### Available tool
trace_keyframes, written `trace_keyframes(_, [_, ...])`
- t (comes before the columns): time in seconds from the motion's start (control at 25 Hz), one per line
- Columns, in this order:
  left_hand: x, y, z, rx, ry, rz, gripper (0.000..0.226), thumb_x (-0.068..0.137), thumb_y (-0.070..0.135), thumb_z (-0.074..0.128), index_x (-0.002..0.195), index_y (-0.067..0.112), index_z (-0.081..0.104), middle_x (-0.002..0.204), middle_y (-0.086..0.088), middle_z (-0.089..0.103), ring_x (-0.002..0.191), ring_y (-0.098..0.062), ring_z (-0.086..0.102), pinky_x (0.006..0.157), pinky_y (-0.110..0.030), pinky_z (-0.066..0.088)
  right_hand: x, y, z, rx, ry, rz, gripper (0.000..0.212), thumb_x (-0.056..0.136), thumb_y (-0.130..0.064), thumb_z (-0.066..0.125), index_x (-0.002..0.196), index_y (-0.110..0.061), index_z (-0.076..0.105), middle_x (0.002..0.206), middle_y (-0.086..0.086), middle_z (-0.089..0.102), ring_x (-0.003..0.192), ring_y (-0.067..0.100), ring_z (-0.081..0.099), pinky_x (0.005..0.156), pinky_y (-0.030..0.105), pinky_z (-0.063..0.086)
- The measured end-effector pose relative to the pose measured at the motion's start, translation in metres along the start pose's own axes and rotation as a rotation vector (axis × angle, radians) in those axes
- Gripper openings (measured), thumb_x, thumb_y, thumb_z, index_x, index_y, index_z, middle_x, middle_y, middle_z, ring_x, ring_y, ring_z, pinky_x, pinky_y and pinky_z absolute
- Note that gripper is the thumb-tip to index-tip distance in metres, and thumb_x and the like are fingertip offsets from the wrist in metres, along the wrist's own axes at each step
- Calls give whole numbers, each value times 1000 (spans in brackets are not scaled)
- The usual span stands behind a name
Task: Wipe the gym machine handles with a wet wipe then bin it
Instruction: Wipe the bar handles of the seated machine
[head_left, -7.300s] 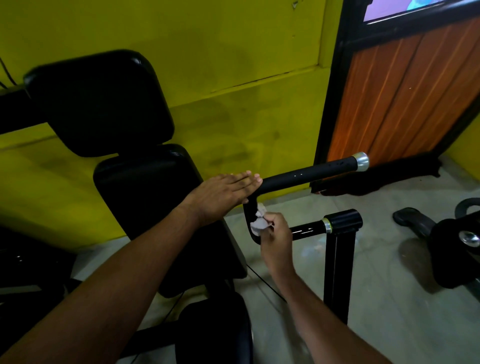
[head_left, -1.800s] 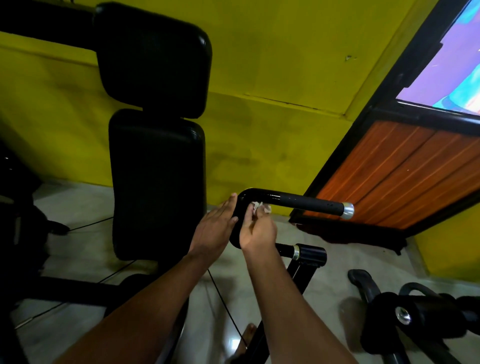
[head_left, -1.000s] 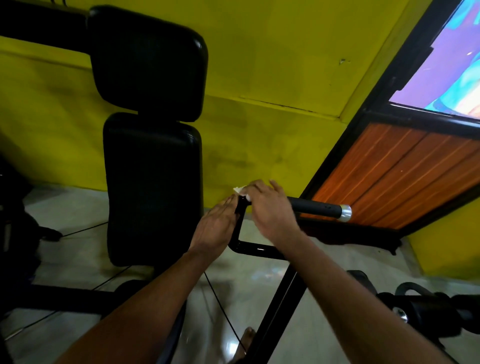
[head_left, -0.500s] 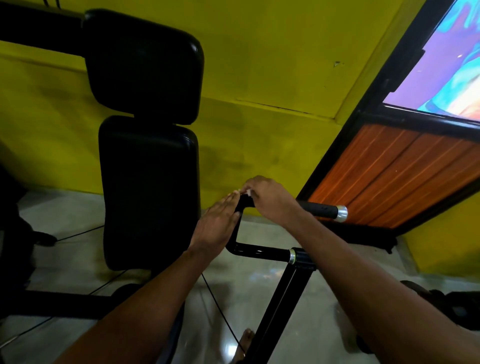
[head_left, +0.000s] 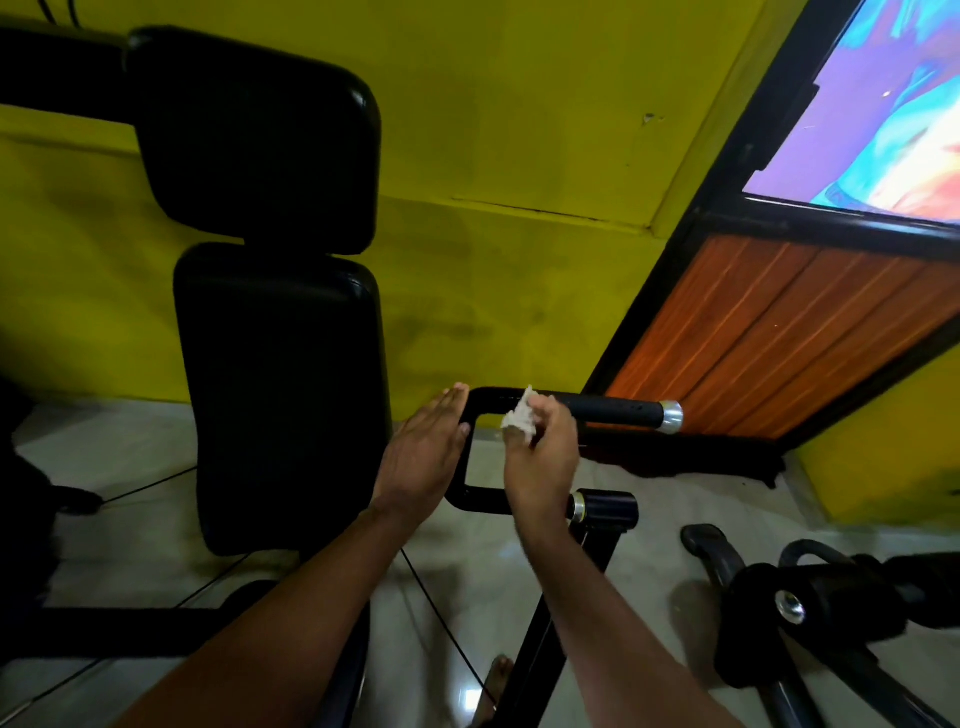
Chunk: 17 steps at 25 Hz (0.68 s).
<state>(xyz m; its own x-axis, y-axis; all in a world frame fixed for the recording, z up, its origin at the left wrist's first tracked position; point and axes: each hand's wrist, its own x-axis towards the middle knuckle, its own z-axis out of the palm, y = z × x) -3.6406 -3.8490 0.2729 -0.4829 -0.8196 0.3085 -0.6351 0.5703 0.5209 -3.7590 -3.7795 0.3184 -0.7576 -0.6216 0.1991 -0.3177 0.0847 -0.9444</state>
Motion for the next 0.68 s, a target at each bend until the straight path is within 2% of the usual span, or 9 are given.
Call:
trace_keyframes(0.08, [1, -3, -1, 30, -8, 21, 52, 102, 32, 38, 150, 13, 36, 152, -3, 42, 141, -17, 37, 111, -34, 34, -15, -3, 27, 566, 58, 542, 31, 89, 6, 62, 114, -10, 55, 107, 11, 64, 91, 17, 63, 73, 14, 52])
trace_keyframes(0.12, [2, -3, -3, 42, -13, 29, 52, 102, 32, 38, 150, 13, 36, 153, -3, 41, 142, -17, 37, 110, -35, 35, -14, -2, 39, 781, 40, 721, 25, 93, 7, 57, 112, -8, 54, 101, 13, 64, 85, 17, 64, 67, 16, 54])
trace_keyframes(0.16, [3, -3, -5, 51, -19, 38, 52, 101, 32, 38, 150, 14, 36, 153, -2, 41, 142, -17, 37, 110, -36, 36, -8, 0, 43, 920, 38, 848, 17, 96, 7, 51, 106, -6, 56, 95, 12, 63, 80, 16, 62, 65, 17, 54])
trace_keyframes(0.24, [5, -3, -8, 62, -30, 61, 52, 101, 33, 37, 150, 15, 37, 152, -2, 42, 141, -17, 37, 109, -37, 38, 8, 7, 34, 1161, 20, 986, 18, 101, 2, 43, 91, -2, 58, 88, 9, 57, 78, 10, 56, 73, 16, 50])
trace_keyframes(0.28, [6, -3, -9, 65, -36, 69, 52, 101, 33, 36, 150, 15, 37, 152, -2, 43, 141, -17, 37, 109, -37, 37, 16, 8, 26, 1241, 43, 1037, 20, 102, -3, 42, 90, -1, 59, 89, 7, 56, 78, 5, 52, 78, 16, 47])
trace_keyframes(0.36, [6, -3, -9, 68, -46, 65, 52, 101, 34, 35, 150, 15, 36, 152, -2, 42, 142, -16, 36, 110, -35, 35, 12, 14, 27, 1149, 12, 943, 23, 103, -11, 42, 95, 1, 59, 94, 9, 56, 81, 3, 52, 84, 15, 45])
trace_keyframes(0.48, [5, -6, -9, 71, -48, 55, 52, 102, 35, 36, 151, 16, 35, 154, 0, 39, 144, -14, 32, 111, -35, 34, 1, 4, 29, 1330, 194, 1014, 19, 102, 3, 38, 107, 5, 56, 104, 16, 57, 100, 20, 58, 97, 27, 47])
trace_keyframes(0.6, [6, -3, -11, 64, -45, 81, 50, 104, 29, 42, 151, 15, 35, 154, 0, 39, 144, -14, 31, 111, -32, 30, 7, -3, 22, 1350, 276, 975, 13, 99, 2, 46, 95, 0, 58, 94, 10, 61, 89, 16, 61, 105, 27, 43])
trace_keyframes(0.68, [8, 1, -11, 63, -41, 93, 49, 104, 27, 43, 151, 15, 35, 155, 0, 38, 144, -15, 31, 110, -31, 31, 10, -5, 15, 1315, 253, 956, 15, 98, 4, 47, 91, -2, 59, 91, 10, 61, 85, 14, 61, 101, 26, 47])
